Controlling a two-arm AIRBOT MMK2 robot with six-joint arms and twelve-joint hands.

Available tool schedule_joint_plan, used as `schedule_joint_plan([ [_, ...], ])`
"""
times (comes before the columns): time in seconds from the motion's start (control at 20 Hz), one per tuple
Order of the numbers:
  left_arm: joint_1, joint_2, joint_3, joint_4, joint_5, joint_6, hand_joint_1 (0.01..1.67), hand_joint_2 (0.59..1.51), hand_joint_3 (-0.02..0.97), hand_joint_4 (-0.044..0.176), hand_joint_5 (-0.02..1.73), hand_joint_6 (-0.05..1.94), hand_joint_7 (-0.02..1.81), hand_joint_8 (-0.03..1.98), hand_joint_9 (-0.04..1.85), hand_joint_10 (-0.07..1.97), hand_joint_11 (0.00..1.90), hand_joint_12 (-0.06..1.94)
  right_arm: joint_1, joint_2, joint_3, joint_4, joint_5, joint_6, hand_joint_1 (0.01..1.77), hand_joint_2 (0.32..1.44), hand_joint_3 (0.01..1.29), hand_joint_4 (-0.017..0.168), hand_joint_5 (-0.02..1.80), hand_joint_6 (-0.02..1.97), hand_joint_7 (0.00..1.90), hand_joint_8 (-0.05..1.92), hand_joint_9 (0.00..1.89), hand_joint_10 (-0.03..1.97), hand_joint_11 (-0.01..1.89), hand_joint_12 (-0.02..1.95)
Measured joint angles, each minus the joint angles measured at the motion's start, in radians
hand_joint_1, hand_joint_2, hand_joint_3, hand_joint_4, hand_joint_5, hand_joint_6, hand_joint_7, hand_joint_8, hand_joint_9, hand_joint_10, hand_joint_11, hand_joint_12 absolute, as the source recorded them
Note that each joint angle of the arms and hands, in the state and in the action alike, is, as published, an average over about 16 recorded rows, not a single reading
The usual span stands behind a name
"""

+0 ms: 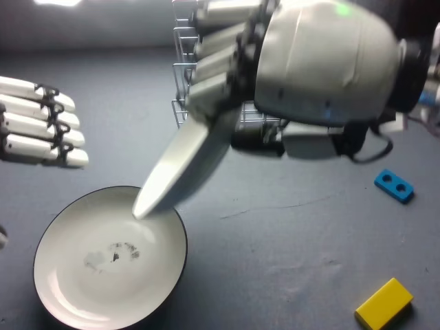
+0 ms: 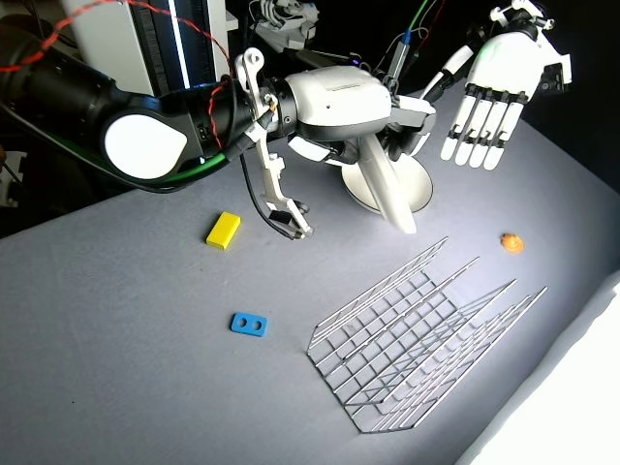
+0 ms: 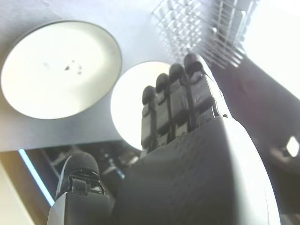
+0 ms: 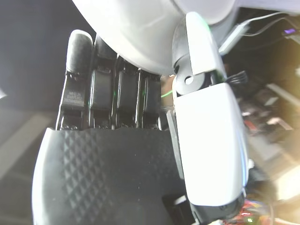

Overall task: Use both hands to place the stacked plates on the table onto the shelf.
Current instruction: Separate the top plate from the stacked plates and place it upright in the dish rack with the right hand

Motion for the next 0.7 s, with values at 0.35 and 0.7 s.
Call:
schedule_joint_plan([
  [0.35,0.012,-0.001,0.021,0.058,-0.064,0.000,0.02,1.145,0.012,0.006,0.24,0.01,0.25,0.00,0.22,0.01,0.11,0.20,0.089,0.048,0.019,0.037,-0.021,0.194,1.14,1.09,0.01,0.029,0.80,1.24,0.81,1.28,0.63,1.24,0.29,1.74],
  [0.7,0.014,-0.006,0.033,0.088,-0.101,-0.001,0.02,1.145,0.012,0.006,0.25,0.01,0.26,0.00,0.23,0.01,0.12,0.20,0.179,0.063,0.079,0.047,-0.139,0.472,1.14,1.10,0.01,0.027,0.79,1.24,0.79,1.31,0.60,1.27,0.28,1.75],
])
